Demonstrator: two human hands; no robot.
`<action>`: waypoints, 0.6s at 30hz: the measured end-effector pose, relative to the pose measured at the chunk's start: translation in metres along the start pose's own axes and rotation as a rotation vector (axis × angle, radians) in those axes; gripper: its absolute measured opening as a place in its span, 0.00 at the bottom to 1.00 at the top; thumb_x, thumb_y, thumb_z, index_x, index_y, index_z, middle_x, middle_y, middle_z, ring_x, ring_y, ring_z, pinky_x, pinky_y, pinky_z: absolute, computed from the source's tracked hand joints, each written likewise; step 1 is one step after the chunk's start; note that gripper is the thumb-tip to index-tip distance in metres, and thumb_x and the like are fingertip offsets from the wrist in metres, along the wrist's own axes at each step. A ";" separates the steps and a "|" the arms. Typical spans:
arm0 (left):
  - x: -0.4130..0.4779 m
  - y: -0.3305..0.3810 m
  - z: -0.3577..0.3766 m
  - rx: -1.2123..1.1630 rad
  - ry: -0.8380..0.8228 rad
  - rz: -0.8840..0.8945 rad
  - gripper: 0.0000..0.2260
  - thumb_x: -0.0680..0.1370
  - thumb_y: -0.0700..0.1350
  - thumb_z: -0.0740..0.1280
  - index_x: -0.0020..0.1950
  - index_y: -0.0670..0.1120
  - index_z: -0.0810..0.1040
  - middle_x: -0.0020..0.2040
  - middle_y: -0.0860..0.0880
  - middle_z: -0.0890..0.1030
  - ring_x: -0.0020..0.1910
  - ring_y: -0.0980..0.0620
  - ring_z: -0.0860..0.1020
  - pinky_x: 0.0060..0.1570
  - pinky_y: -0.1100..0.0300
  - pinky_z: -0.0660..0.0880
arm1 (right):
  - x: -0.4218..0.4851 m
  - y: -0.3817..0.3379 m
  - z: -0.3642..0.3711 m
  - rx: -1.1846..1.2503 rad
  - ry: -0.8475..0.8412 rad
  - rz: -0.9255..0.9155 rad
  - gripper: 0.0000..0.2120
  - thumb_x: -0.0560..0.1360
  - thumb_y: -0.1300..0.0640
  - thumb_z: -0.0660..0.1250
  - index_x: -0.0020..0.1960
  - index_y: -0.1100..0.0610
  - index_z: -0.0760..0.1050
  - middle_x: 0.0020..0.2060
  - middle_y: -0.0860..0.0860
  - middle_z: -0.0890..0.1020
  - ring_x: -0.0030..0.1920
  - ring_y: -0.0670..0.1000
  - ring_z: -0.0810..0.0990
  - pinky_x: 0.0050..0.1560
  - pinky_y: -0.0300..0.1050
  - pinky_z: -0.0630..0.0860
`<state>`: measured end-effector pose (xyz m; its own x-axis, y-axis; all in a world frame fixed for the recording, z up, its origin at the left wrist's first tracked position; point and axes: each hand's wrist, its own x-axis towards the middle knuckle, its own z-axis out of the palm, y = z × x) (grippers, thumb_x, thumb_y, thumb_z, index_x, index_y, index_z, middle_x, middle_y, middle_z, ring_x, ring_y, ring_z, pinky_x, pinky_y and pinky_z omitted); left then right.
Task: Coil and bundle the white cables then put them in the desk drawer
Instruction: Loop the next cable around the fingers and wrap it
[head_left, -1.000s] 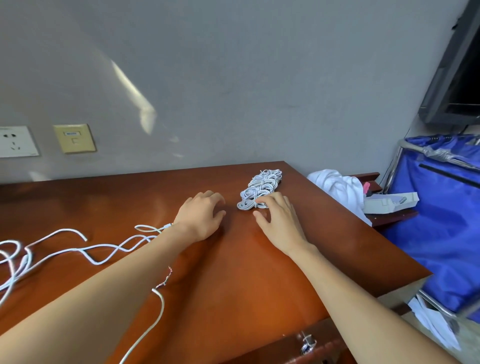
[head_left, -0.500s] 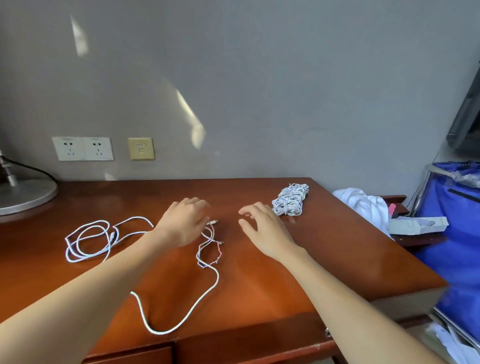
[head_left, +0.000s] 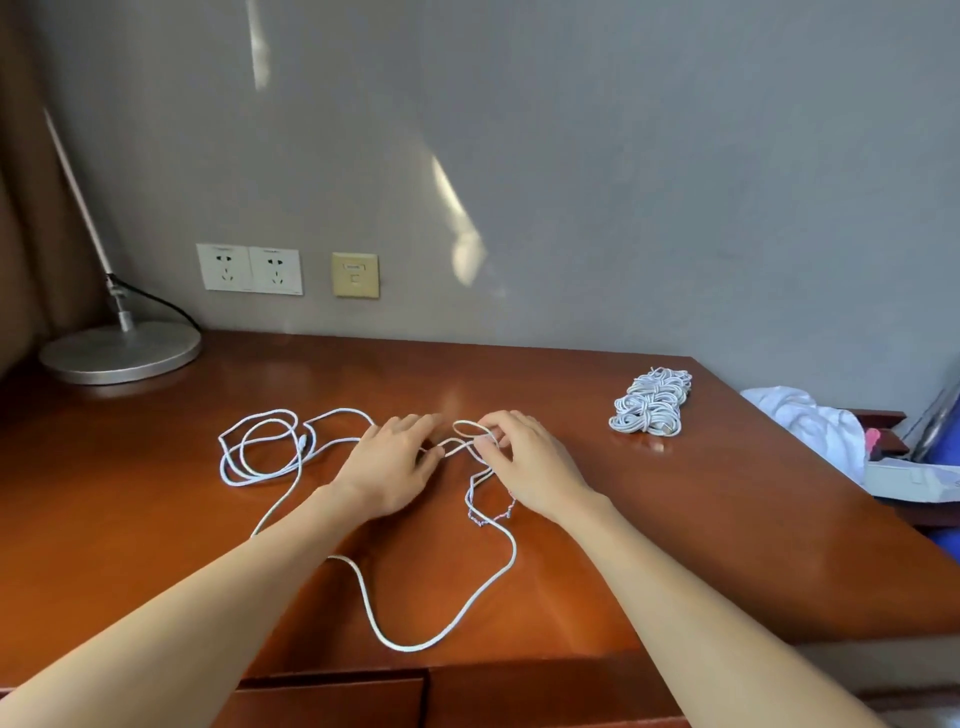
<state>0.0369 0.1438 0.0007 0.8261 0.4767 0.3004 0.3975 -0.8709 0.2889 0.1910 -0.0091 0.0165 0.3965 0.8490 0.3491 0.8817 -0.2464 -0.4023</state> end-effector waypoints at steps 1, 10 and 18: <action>0.001 -0.003 0.003 0.017 -0.001 0.010 0.20 0.86 0.54 0.56 0.78 0.53 0.67 0.73 0.53 0.74 0.71 0.50 0.70 0.72 0.52 0.64 | 0.002 -0.001 0.003 -0.010 -0.010 -0.002 0.15 0.86 0.46 0.58 0.67 0.50 0.75 0.59 0.44 0.79 0.59 0.46 0.77 0.55 0.41 0.76; 0.033 -0.023 0.021 -0.032 0.014 -0.059 0.19 0.85 0.56 0.57 0.76 0.53 0.68 0.72 0.53 0.72 0.73 0.49 0.66 0.74 0.47 0.57 | 0.037 0.007 0.026 -0.003 0.028 0.017 0.14 0.86 0.60 0.57 0.63 0.51 0.79 0.50 0.46 0.83 0.53 0.48 0.79 0.52 0.46 0.79; 0.054 -0.032 0.024 -0.128 0.049 -0.058 0.19 0.84 0.57 0.60 0.75 0.57 0.71 0.70 0.54 0.73 0.71 0.51 0.68 0.72 0.45 0.57 | 0.072 0.027 0.041 0.204 0.098 0.018 0.12 0.86 0.56 0.60 0.59 0.49 0.83 0.43 0.43 0.83 0.43 0.43 0.80 0.40 0.36 0.74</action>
<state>0.0781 0.1947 -0.0139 0.7812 0.5340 0.3233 0.3873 -0.8208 0.4199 0.2325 0.0643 -0.0039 0.4431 0.7938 0.4167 0.8083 -0.1527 -0.5687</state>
